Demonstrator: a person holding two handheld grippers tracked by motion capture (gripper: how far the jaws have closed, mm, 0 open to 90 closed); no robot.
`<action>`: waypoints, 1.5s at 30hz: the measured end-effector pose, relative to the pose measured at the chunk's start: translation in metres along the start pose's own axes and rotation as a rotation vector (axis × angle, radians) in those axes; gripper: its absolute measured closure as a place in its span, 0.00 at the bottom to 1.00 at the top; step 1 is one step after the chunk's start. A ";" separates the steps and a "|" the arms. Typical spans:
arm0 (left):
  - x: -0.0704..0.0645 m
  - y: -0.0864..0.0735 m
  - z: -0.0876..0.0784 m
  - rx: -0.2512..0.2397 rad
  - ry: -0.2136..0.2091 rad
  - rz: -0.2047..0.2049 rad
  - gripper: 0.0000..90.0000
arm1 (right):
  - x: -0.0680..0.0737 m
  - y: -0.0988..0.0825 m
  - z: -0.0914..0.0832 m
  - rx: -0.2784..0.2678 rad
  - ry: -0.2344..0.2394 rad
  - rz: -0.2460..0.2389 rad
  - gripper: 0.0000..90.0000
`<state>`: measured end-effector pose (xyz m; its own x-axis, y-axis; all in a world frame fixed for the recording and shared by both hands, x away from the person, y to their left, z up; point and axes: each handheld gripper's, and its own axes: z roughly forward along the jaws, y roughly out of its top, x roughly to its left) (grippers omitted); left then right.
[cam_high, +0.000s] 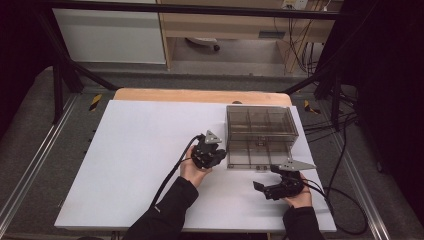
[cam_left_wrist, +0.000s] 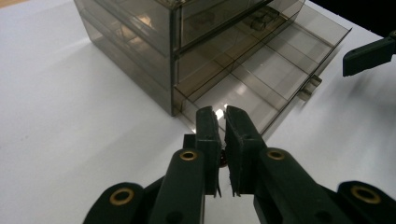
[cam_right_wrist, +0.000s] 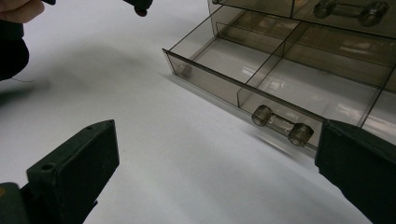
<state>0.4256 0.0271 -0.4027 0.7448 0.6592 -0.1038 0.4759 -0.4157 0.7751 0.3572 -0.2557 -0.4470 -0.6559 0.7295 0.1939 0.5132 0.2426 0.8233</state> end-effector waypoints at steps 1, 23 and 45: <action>-0.001 0.001 0.001 -0.001 0.000 0.002 0.93 | 0.000 0.000 0.000 -0.001 0.000 0.001 0.00; -0.017 0.016 0.030 -0.001 -0.018 0.004 0.93 | 0.000 0.000 -0.001 -0.008 0.003 0.000 0.00; -0.019 0.009 0.055 0.042 -0.039 0.005 0.84 | 0.000 0.000 -0.001 -0.009 0.006 0.002 0.00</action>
<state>0.4419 -0.0237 -0.4282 0.7647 0.6321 -0.1248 0.4907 -0.4458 0.7487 0.3568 -0.2559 -0.4463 -0.6584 0.7260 0.1983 0.5093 0.2358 0.8277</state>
